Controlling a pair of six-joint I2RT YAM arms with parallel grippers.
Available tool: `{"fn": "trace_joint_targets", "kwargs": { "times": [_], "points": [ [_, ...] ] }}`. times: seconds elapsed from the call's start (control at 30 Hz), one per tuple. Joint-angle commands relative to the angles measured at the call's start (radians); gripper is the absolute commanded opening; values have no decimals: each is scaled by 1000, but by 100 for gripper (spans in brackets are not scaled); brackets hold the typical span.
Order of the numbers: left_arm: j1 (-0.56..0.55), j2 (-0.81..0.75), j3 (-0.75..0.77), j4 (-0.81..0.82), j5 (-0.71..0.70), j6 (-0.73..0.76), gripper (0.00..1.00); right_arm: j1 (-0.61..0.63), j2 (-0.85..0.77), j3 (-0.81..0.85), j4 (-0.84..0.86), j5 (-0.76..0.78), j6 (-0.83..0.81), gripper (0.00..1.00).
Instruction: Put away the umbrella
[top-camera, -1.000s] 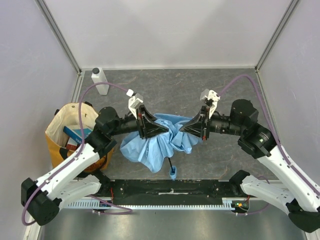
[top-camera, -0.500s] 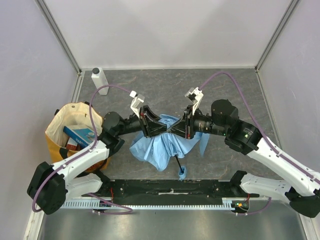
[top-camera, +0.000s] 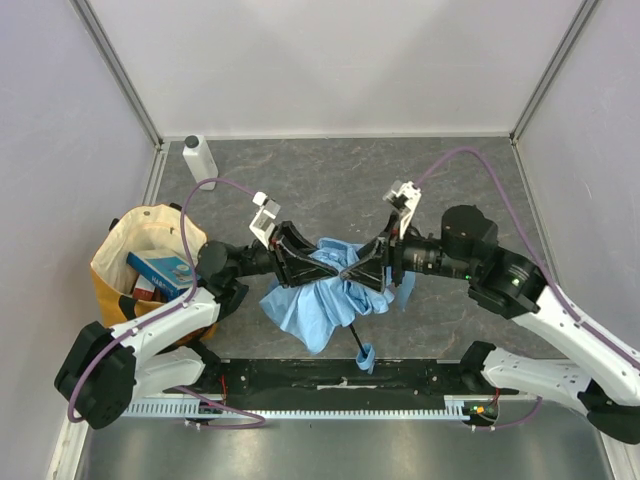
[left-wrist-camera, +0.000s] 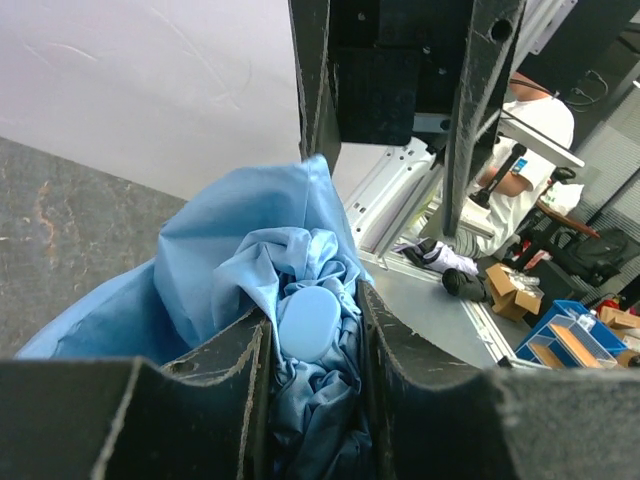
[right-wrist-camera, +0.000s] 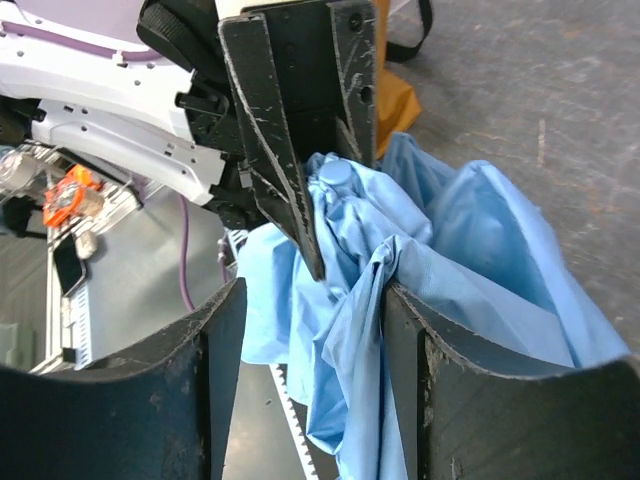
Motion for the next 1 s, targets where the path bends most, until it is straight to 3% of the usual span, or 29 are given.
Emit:
{"fn": "trace_joint_targets", "kwargs": {
  "times": [0.0,0.13,0.3,0.4,0.53,0.7,0.97],
  "points": [
    [-1,-30,6,139,29,-46,2,-4,-90,77,-126,139,-74,64],
    [4,-48,5,127,42,-43,2,-4,-160,89,-230,369,-87,68],
    [5,-74,8,100,52,-35,2,-6,-168,71,-377,726,-105,62],
    [7,-93,14,70,51,-27,2,-15,-142,34,-420,804,-128,62],
    [7,-111,28,32,58,-12,2,-27,-153,-4,-365,594,-215,58],
    [7,-108,31,56,83,-32,2,-30,-203,-92,-165,108,-288,63],
    [7,-100,42,104,98,-75,2,-30,-105,-150,36,-201,-228,68]
  ]
}}
